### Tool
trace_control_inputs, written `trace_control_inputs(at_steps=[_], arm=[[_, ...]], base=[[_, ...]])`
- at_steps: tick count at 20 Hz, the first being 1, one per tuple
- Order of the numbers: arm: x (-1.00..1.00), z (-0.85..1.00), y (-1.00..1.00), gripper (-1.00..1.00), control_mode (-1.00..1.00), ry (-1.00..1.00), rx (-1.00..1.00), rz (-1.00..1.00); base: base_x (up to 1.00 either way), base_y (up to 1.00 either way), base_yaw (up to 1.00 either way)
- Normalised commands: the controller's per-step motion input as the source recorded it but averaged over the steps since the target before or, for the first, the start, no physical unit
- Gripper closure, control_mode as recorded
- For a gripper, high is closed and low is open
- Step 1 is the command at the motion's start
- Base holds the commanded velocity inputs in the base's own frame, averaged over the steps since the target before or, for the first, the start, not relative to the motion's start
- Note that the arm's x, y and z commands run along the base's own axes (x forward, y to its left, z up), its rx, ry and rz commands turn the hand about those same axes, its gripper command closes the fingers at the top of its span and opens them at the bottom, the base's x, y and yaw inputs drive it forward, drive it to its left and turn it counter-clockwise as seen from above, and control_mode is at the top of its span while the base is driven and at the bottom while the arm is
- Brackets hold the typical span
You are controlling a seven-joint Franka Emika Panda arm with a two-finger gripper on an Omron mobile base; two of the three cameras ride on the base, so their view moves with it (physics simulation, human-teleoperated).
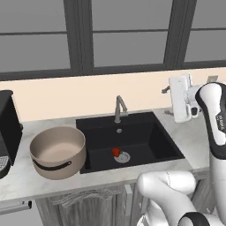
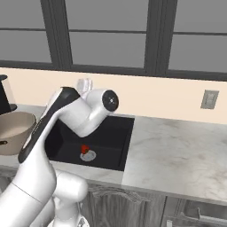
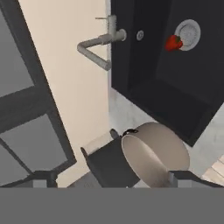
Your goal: Dump the bell pepper from the pot into the sink. Then turn on the water and wash the bell pepper. Then turn off the water and put the bell pepper back in the pot.
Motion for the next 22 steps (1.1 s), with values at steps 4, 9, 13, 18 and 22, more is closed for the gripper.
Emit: trace_control_inputs(at_steps=[4,9,13,18,22], arm=[[0.0,0.48,0.86,-1.0,-1.0,-0.21,-0.41,0.52],[-0.08,0.09,1.0,-1.0,-1.0,-0.23,-0.61,0.41],[-0.06,-0.26,0.97,-1.0,-1.0,-0.26,-0.72,0.24],[0.0,-0.63,0.46,-1.0,-1.0,-0.14,-0.62,0.11],[0.04,-0.69,0.02,-1.0,-1.0,-0.03,-0.37,0.0]], base=[[0.0,0.0,0.0],[0.0,0.0,0.0],[0.0,0.0,0.0],[0.0,0.0,0.0],[0.0,0.0,0.0]])
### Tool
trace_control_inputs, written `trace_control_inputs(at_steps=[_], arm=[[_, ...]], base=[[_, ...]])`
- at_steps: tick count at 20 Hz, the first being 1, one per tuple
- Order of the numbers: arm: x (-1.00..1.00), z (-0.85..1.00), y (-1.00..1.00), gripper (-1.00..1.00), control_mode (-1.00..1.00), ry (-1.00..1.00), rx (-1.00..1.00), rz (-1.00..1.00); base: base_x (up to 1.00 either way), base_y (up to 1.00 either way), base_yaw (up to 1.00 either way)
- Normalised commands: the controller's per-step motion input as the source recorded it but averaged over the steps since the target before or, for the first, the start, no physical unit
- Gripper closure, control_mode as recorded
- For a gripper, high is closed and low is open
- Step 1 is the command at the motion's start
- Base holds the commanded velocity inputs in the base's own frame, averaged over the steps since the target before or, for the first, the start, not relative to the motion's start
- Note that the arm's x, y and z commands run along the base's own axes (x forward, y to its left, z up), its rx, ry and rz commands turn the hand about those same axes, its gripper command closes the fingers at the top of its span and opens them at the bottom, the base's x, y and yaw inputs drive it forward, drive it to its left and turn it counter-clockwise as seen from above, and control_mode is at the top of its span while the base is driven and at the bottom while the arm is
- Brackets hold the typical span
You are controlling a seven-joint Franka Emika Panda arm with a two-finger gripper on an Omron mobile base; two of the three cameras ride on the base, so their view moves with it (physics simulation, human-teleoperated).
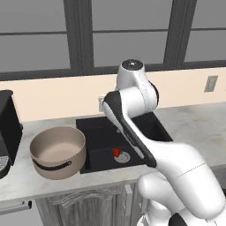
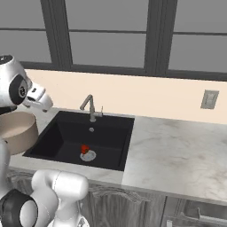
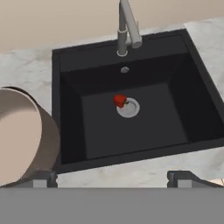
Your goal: Dump the bell pepper from the pot into the sink. Then turn on the water and wash the bell pepper. Then turn off the water and put the bell pepper back in the pot.
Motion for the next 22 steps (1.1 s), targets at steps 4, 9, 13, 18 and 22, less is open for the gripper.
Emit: trace_control_inputs(at_steps=[4,9,13,18,22], arm=[[0.22,-0.49,0.0,-1.0,-1.0,0.0,-0.22,0.0],[0.25,-0.31,0.0,-1.0,-1.0,0.03,-0.12,0.0],[0.39,-0.34,-0.01,-1.0,-1.0,0.08,-0.07,0.0],[0.46,-0.55,-0.02,-1.0,-1.0,0.11,-0.04,0.0],[0.34,-0.66,-0.05,-1.0,-1.0,0.09,-0.03,0.0]], base=[[0.0,0.0,0.0],[0.0,0.0,0.0],[0.0,0.0,0.0],[0.0,0.0,0.0],[0.0,0.0,0.0]])
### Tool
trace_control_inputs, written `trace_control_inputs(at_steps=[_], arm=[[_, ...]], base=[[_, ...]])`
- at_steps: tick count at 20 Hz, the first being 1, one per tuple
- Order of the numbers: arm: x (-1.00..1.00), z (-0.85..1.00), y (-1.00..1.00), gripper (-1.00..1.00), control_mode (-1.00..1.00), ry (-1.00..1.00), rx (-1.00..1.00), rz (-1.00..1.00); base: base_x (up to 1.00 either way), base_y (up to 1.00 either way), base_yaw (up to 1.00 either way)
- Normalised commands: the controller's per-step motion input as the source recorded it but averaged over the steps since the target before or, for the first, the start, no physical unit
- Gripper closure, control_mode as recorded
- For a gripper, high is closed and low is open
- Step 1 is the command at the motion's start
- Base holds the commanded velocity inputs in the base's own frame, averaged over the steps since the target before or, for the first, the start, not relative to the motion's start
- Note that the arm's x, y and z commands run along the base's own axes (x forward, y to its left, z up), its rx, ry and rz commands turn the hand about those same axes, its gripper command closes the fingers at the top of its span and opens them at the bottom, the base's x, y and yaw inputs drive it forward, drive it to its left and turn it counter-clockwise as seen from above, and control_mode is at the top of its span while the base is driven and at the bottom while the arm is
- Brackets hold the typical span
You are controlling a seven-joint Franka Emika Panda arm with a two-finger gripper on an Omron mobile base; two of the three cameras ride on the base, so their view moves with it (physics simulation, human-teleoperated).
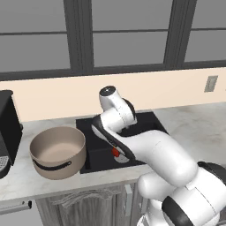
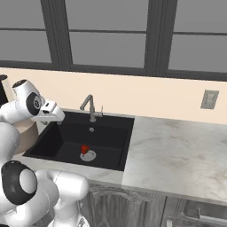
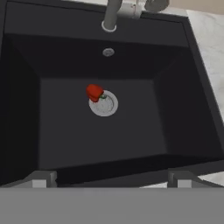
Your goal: Dump the bell pepper from the pot into the sink. Then turn on the water and wash the bell pepper. Then turn off the water and put the bell pepper back in the pot.
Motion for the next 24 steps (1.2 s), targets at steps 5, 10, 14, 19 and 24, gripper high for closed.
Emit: trace_control_inputs(at_steps=[5,10,14,19,24], arm=[[0.33,-0.55,-0.03,-1.0,-1.0,0.04,-0.03,0.0],[0.43,-0.51,-0.03,-1.0,-1.0,0.0,-0.07,0.0],[0.58,-0.42,-0.07,-1.0,-1.0,0.03,-0.05,0.0],[0.44,-0.39,-0.04,-1.0,-1.0,0.08,-0.02,0.0],[0.33,-0.48,-0.01,-1.0,-1.0,0.09,-0.01,0.0]], base=[[0.0,0.0,0.0],[0.0,0.0,0.0],[0.0,0.0,0.0],[0.0,0.0,0.0],[0.0,0.0,0.0]])
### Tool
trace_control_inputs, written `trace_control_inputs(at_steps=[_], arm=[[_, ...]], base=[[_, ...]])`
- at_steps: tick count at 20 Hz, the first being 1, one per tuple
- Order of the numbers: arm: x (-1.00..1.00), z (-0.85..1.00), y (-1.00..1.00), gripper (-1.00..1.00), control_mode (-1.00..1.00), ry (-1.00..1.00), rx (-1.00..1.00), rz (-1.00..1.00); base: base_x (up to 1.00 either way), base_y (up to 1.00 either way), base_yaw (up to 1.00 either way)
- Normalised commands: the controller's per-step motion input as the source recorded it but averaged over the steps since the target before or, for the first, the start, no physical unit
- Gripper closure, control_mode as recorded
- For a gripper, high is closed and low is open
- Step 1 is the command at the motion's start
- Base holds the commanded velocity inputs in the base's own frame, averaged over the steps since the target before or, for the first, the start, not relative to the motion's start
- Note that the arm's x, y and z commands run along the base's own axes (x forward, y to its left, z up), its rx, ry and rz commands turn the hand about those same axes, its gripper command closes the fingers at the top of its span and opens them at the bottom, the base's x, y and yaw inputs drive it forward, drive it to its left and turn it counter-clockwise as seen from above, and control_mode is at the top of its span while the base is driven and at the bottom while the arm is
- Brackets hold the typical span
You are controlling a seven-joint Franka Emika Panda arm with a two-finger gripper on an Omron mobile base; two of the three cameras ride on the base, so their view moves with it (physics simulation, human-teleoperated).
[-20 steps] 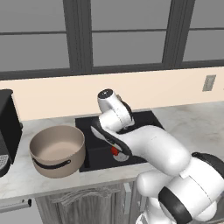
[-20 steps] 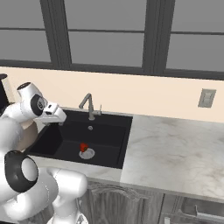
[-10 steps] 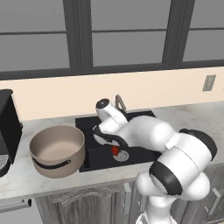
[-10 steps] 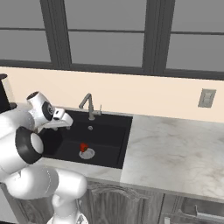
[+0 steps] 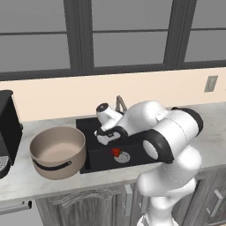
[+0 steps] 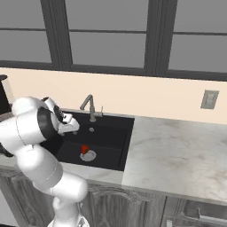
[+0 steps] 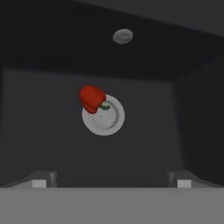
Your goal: Dump the bell pepper from the pot into the sink. Then turn on the water and wash the bell pepper. Then turn off the water and put the bell pepper back in the pot.
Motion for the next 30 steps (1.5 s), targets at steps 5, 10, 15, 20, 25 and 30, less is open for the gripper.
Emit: trace_control_inputs(at_steps=[5,10,15,20,25,30], arm=[[0.42,-0.44,0.0,-1.0,-1.0,0.08,-0.03,0.0],[0.41,-0.39,0.0,-1.0,-1.0,0.06,-0.06,0.0],[0.27,-0.39,0.0,-1.0,-1.0,0.07,-0.06,0.0],[0.22,-0.35,0.0,-1.0,-1.0,0.07,-0.06,0.0],[0.26,-0.32,0.0,-1.0,-1.0,0.09,-0.05,0.0],[0.2,-0.31,-0.05,-1.0,-1.0,0.08,-0.04,0.0]], base=[[0.0,0.0,0.0],[0.0,0.0,0.0],[0.0,0.0,0.0],[0.0,0.0,0.0],[0.0,0.0,0.0],[0.0,0.0,0.0]])
